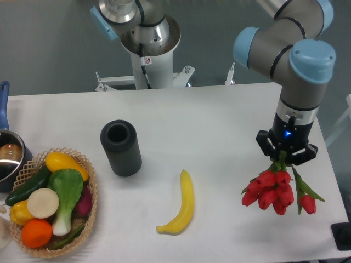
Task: Insert the flowers into the vase
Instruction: 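Carry the red tulip bunch in the gripper over the black vase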
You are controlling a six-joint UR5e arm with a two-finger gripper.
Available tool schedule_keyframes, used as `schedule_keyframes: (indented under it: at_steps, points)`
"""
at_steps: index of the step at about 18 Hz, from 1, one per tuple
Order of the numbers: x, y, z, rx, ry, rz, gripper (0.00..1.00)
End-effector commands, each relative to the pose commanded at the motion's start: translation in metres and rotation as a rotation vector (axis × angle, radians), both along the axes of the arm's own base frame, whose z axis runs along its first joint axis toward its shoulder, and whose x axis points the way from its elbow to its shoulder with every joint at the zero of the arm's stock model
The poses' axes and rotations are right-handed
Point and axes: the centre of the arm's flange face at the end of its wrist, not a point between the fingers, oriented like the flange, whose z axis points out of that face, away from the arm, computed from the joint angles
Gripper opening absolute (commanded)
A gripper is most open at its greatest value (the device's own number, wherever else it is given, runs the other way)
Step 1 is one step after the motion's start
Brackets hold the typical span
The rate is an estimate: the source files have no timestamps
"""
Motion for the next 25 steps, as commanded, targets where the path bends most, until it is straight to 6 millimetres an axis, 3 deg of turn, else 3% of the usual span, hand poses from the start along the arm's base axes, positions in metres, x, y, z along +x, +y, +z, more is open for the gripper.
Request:
schedule_keyframes:
  at_steps: [6,8,16,20,25]
  points:
    - [0.023,0.007,0.022,0.051,-0.010,-0.022,0.02]
    - [0.031,0.013,0.017,0.117,-0.073,0.006,0.02]
    - [0.108,0.005,0.060,0.466,-0.222,-0.060,0.00]
    - [0.147,0.003,0.059,0.692,-0.287,-0.127,0.00]
    - [0.173,0.017,0.059,0.837,-0.414,-0.190,0.01]
